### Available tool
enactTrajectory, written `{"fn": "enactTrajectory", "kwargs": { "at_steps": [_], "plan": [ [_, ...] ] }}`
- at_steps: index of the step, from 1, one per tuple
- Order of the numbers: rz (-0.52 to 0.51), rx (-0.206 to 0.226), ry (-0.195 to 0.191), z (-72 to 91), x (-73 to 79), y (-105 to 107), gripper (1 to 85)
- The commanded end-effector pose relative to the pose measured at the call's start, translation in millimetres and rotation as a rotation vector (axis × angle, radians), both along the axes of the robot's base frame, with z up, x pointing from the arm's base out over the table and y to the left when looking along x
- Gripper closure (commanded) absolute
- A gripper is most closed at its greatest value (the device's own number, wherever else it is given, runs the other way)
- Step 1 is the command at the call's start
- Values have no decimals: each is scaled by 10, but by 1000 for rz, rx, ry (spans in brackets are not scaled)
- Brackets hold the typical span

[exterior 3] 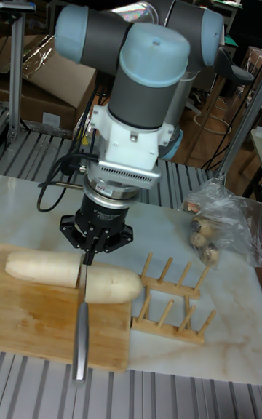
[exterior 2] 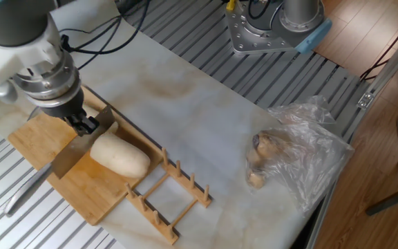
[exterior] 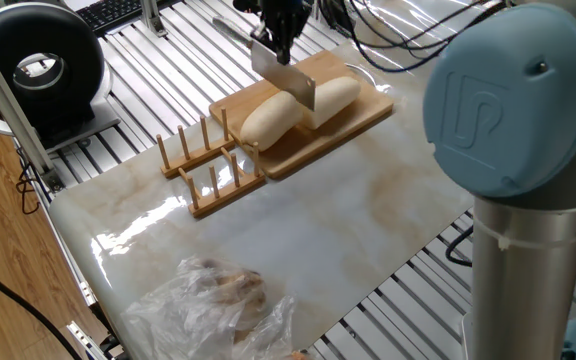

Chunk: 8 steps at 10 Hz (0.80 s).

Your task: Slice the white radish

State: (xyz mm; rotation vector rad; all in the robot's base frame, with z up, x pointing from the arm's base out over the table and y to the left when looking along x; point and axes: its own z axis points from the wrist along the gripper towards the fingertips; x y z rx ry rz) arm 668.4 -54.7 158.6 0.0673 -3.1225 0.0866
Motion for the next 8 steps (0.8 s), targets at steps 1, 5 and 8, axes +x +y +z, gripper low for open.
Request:
{"fn": "enactTrajectory", "kwargs": {
  "at_steps": [1, 5, 8],
  "plan": [
    [1, -5, -14, 259, 107, 112, 843],
    [-31, 11, -22, 514, 212, 498, 843],
    [-56, 33, -21, 641, 213, 852, 843]
  ]
}}
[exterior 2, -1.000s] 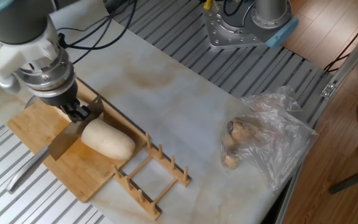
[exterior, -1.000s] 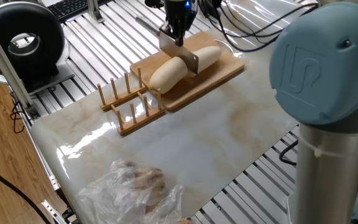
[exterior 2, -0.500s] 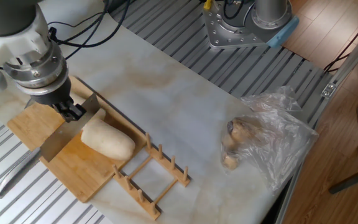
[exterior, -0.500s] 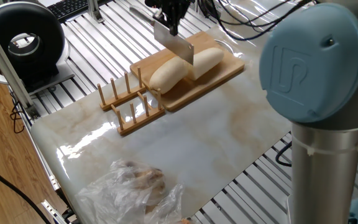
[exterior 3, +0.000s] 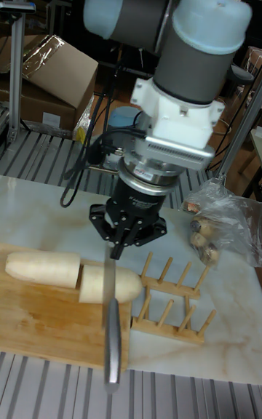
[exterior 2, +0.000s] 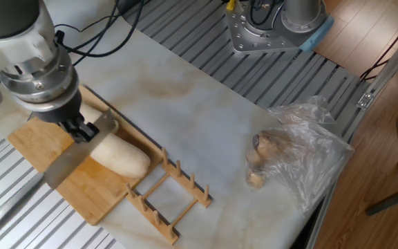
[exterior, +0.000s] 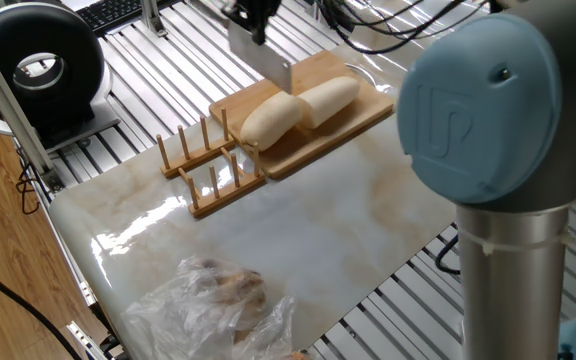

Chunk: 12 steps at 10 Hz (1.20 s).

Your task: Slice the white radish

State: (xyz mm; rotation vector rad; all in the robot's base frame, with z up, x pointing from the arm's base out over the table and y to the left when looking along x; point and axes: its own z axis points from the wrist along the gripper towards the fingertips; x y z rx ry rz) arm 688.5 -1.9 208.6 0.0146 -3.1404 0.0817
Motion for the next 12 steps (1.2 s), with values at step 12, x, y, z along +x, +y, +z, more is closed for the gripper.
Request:
{"fn": "enactTrajectory", "kwargs": {
  "at_steps": [12],
  "plan": [
    [-54, 19, 58, 167, -231, 687, 843]
  ]
}}
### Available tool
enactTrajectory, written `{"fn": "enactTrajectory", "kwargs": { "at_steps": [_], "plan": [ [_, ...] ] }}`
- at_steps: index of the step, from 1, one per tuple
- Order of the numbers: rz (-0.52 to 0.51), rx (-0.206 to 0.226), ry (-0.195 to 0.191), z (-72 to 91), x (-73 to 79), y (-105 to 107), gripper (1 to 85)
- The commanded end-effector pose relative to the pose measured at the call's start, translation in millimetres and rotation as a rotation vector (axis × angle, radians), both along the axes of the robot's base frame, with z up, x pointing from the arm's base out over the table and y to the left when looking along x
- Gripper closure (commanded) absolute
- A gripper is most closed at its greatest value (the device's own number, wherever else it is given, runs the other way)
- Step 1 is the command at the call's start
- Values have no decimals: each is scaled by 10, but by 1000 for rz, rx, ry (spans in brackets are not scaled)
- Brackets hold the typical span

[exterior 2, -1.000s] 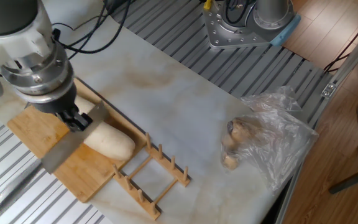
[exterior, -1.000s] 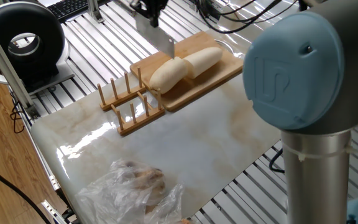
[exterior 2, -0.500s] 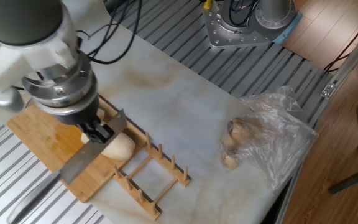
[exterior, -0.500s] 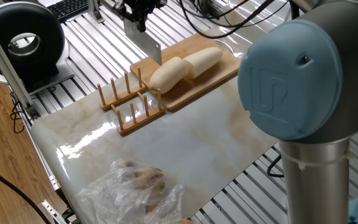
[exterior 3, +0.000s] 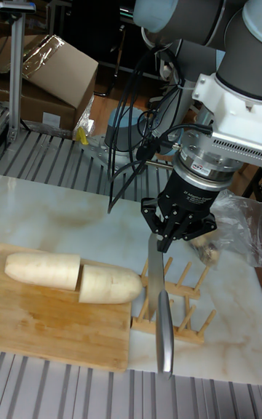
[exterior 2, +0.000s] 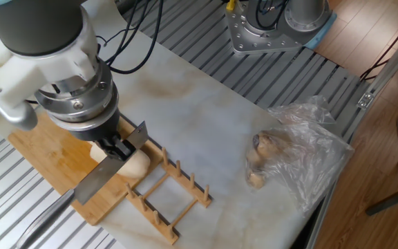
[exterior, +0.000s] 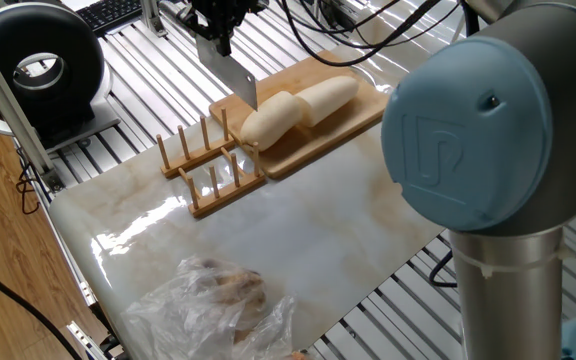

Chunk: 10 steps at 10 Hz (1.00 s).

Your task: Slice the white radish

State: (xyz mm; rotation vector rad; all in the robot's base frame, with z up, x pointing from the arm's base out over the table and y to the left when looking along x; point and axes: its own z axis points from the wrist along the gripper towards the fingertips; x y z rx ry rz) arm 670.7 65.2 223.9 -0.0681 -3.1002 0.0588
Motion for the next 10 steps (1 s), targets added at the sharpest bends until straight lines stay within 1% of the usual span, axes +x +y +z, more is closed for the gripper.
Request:
{"fn": "enactTrajectory", "kwargs": {
  "at_steps": [1, 2, 3, 10],
  "plan": [
    [-3, 13, 16, 19, -43, 22, 843],
    [-7, 36, 3, 25, -1, 54, 843],
    [-8, 39, -6, 21, 37, 55, 843],
    [-14, 30, -8, 17, 52, 37, 843]
  ]
}}
